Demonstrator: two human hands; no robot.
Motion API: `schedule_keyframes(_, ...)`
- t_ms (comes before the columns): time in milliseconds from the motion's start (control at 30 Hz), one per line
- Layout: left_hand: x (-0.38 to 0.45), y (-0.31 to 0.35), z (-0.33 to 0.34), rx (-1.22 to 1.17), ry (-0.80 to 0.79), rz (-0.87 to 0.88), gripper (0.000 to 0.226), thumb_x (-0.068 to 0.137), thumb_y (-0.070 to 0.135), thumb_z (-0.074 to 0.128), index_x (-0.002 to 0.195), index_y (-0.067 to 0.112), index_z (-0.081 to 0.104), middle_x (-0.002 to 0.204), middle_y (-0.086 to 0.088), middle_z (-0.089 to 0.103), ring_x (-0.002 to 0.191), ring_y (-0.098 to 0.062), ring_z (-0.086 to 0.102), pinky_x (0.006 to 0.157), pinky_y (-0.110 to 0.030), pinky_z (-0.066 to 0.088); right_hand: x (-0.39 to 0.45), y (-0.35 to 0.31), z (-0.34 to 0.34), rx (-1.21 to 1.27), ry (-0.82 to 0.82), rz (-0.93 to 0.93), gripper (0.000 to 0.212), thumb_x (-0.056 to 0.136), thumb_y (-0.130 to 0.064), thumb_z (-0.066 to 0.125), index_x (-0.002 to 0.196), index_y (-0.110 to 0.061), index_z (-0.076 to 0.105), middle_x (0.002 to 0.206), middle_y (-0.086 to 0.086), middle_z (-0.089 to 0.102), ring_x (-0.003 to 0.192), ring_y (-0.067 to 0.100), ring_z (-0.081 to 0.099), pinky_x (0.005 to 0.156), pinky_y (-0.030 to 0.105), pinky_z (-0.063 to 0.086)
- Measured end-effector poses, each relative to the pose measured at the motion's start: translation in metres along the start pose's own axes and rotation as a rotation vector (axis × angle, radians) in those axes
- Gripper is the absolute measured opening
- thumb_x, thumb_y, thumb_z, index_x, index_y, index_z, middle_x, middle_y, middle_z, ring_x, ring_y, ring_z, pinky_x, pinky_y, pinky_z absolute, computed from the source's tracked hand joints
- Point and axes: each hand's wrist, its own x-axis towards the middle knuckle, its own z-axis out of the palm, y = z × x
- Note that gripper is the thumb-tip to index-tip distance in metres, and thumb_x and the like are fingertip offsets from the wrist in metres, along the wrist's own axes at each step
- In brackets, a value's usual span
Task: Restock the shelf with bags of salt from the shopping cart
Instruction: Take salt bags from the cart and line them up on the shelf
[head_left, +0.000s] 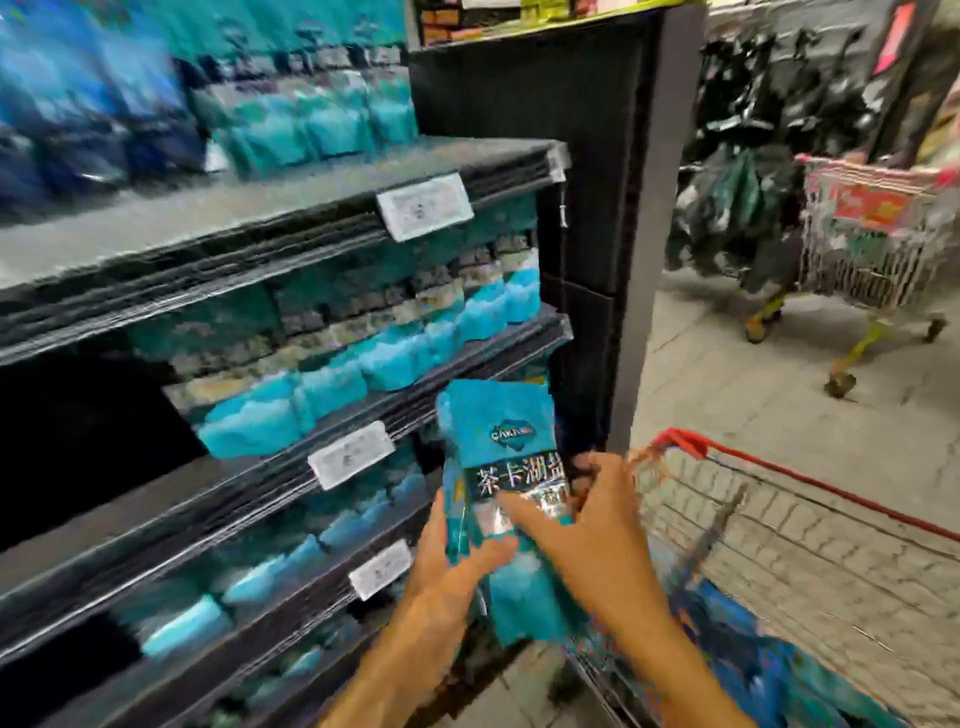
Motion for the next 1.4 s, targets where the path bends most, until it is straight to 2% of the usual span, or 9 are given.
schedule_keyframes(133, -0.033, 0.035, -0.056, 0.039, 0.251, 0.122, 0.095, 0.051, 0.026, 0.089, 0.136, 0.030, 0.048, 0.115, -0.001, 0.073, 0.106, -0.024, 0.069, 0.092, -0.047, 0.055, -0.017, -0.025, 0.051, 0.137, -0.357, -0.024, 0.037, 0.072, -0.053, 0.079, 0.096, -0.028, 0.066, 0.087, -0.020, 0.073, 0.078, -0.003, 0.067, 0.075, 0.032, 0.055)
schedule_keyframes(300, -0.080, 0.065, -0.114, -0.004, 0.493, 0.189, 0.092, 0.049, 0.033, 0.093, 0.131, 0.029, 0.053, 0.114, -0.005, 0.073, 0.106, -0.029, 0.069, 0.094, -0.054, 0.053, -0.038, -0.068, 0.111, 0.280, -0.592, -0.201, 0.023, 0.070, -0.047, 0.078, 0.090, -0.036, 0.076, 0.087, -0.018, 0.076, 0.083, 0.000, 0.071, 0.069, 0.015, 0.053)
schedule_keyframes(400, -0.105, 0.078, -0.152, -0.061, 0.648, 0.268, 0.064, 0.063, 0.046, 0.086, 0.120, 0.035, 0.061, 0.113, -0.002, 0.073, 0.103, -0.026, 0.071, 0.088, -0.050, 0.057, -0.047, -0.084, 0.147, 0.291, -0.698, -0.194, 0.048, 0.066, -0.061, 0.079, 0.099, -0.026, 0.072, 0.094, -0.001, 0.076, 0.093, 0.022, 0.070, 0.080, 0.040, 0.057)
schedule_keyframes(567, -0.126, 0.104, -0.227, -0.126, 0.776, 0.342, 0.042, 0.073, 0.030, 0.076, 0.113, 0.032, 0.067, 0.115, -0.004, 0.073, 0.099, -0.024, 0.072, 0.070, -0.038, 0.059, -0.044, -0.115, 0.208, 0.536, -0.910, -0.064, 0.050, 0.064, -0.023, 0.089, 0.109, -0.016, 0.069, 0.102, 0.002, 0.077, 0.093, 0.022, 0.074, 0.081, 0.037, 0.058)
schedule_keyframes(767, -0.099, 0.135, -0.279, 0.003, 0.701, 0.373, 0.036, 0.089, 0.009, 0.066, 0.122, 0.022, 0.062, 0.120, -0.007, 0.070, 0.110, -0.027, 0.066, 0.093, -0.045, 0.054, -0.029, -0.162, 0.273, 0.628, -1.168, 0.062, 0.048, 0.056, -0.007, 0.088, 0.102, -0.009, 0.075, 0.102, 0.017, 0.075, 0.086, 0.032, 0.074, 0.067, 0.039, 0.059)
schedule_keyframes(933, -0.071, 0.160, -0.298, 0.225, 0.798, 0.297, 0.019, 0.093, 0.001, 0.057, 0.109, 0.010, 0.063, 0.113, -0.014, 0.071, 0.104, -0.030, 0.067, 0.093, -0.046, 0.054, -0.018, -0.182, 0.309, 0.575, -1.090, -0.038, 0.023, 0.068, -0.006, 0.084, 0.089, -0.013, 0.080, 0.092, 0.015, 0.077, 0.078, 0.029, 0.075, 0.063, 0.035, 0.059)
schedule_keyframes(1067, -0.065, 0.162, -0.299, 0.530, 1.030, 0.195, 0.016, 0.095, 0.022, 0.059, 0.087, 0.009, 0.053, 0.090, -0.011, 0.056, 0.081, -0.024, 0.055, 0.067, -0.029, 0.045, -0.009, -0.191, 0.331, 0.479, -1.011, 0.121, 0.025, 0.058, -0.010, 0.090, 0.078, -0.001, 0.078, 0.082, 0.016, 0.076, 0.067, 0.030, 0.074, 0.056, 0.035, 0.058)
schedule_keyframes(1267, -0.134, 0.151, -0.312, 1.116, 1.107, 0.597, 0.021, 0.097, 0.023, 0.050, 0.114, 0.015, 0.057, 0.117, 0.003, 0.057, 0.112, -0.010, 0.055, 0.097, -0.025, 0.042, -0.006, -0.214, 0.361, 0.492, -1.010, 0.085, 0.041, 0.063, -0.012, 0.088, 0.101, -0.007, 0.073, 0.095, 0.014, 0.077, 0.078, 0.032, 0.073, 0.068, 0.046, 0.062)
schedule_keyframes(1400, -0.173, 0.160, -0.343, 1.676, 1.215, 0.638, 0.045, 0.098, 0.029, 0.047, 0.133, 0.002, 0.048, 0.138, -0.015, 0.048, 0.133, -0.029, 0.043, 0.114, -0.040, 0.032, -0.009, -0.230, 0.385, 0.405, -0.918, -0.070, 0.054, 0.058, -0.024, 0.093, 0.107, -0.014, 0.071, 0.106, 0.008, 0.075, 0.092, 0.030, 0.073, 0.081, 0.051, 0.060)
